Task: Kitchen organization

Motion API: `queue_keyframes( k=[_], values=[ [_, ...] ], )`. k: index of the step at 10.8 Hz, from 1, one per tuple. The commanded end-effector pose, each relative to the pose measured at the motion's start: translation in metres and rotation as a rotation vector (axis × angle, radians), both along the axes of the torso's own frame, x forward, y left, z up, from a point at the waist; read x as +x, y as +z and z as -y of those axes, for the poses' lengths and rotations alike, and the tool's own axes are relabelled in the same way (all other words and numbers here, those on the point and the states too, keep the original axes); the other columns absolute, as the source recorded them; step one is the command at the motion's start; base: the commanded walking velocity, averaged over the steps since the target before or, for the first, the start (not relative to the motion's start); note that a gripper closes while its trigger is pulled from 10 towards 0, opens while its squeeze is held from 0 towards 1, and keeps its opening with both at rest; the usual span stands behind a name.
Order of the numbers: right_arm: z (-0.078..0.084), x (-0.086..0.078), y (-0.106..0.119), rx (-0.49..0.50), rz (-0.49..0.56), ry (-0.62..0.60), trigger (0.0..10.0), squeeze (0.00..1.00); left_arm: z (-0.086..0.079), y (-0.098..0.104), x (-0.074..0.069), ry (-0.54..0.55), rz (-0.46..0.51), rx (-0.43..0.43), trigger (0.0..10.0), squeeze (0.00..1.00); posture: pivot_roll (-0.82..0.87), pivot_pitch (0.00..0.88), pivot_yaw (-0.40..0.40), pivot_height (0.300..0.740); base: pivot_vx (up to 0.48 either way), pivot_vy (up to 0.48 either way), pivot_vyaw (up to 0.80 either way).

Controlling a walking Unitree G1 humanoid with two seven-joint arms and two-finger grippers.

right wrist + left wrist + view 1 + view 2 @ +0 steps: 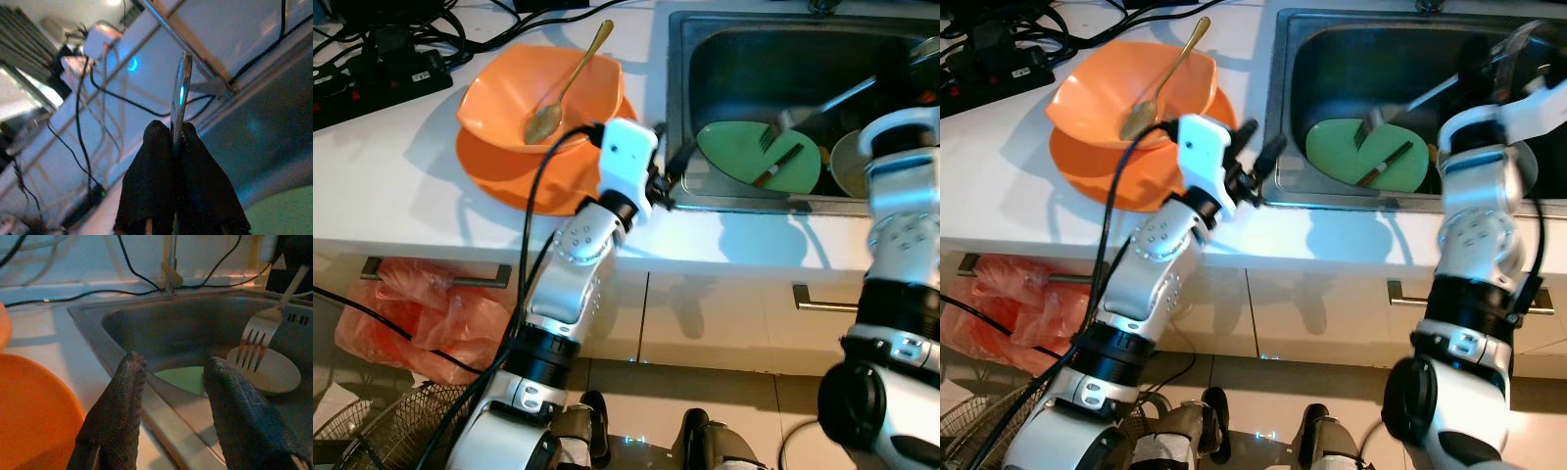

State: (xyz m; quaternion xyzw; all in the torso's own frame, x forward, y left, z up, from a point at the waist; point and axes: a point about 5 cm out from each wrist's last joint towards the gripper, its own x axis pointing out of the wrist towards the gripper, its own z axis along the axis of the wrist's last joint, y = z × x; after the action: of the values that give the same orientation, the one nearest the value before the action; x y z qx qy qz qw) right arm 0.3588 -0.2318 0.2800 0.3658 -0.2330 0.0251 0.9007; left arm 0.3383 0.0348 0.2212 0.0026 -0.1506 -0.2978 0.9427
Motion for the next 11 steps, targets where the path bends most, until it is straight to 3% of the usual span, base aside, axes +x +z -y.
queue_keyframes(
  k=[1, 3, 4, 11],
  values=[
    [0.001, -0.001, 0.0, -0.041, 0.007, -0.021, 10.0, 0.0, -0.001, -0.004, -0.001, -0.002, -0.015, 0.017, 10.0, 0.0, 0.06, 0.229, 0.017, 0.74, 0.0, 0.0, 0.0],
    [-0.001, 0.001, -0.007, -0.111, -0.015, -0.037, 10.0, 0.0, 0.002, -0.006, -0.003, -0.012, -0.02, 0.026, 10.0, 0.0, 0.06, 0.229, 0.015, 0.74, 0.0, 0.0, 0.0],
    [-0.007, 0.002, -0.012, -0.192, -0.023, -0.046, 10.0, 0.0, 0.002, -0.007, -0.004, -0.016, -0.023, 0.03, 10.0, 0.0, 0.06, 0.229, 0.015, 0.74, 0.0, 0.0, 0.0],
    [-0.034, 0.009, -0.049, -0.37, -0.118, 0.001, 10.0, 0.0, 0.006, -0.009, -0.006, -0.032, -0.031, 0.039, 10.0, 0.0, 0.06, 0.224, 0.012, 0.74, 0.0, 0.0, 0.0]
  ],
)
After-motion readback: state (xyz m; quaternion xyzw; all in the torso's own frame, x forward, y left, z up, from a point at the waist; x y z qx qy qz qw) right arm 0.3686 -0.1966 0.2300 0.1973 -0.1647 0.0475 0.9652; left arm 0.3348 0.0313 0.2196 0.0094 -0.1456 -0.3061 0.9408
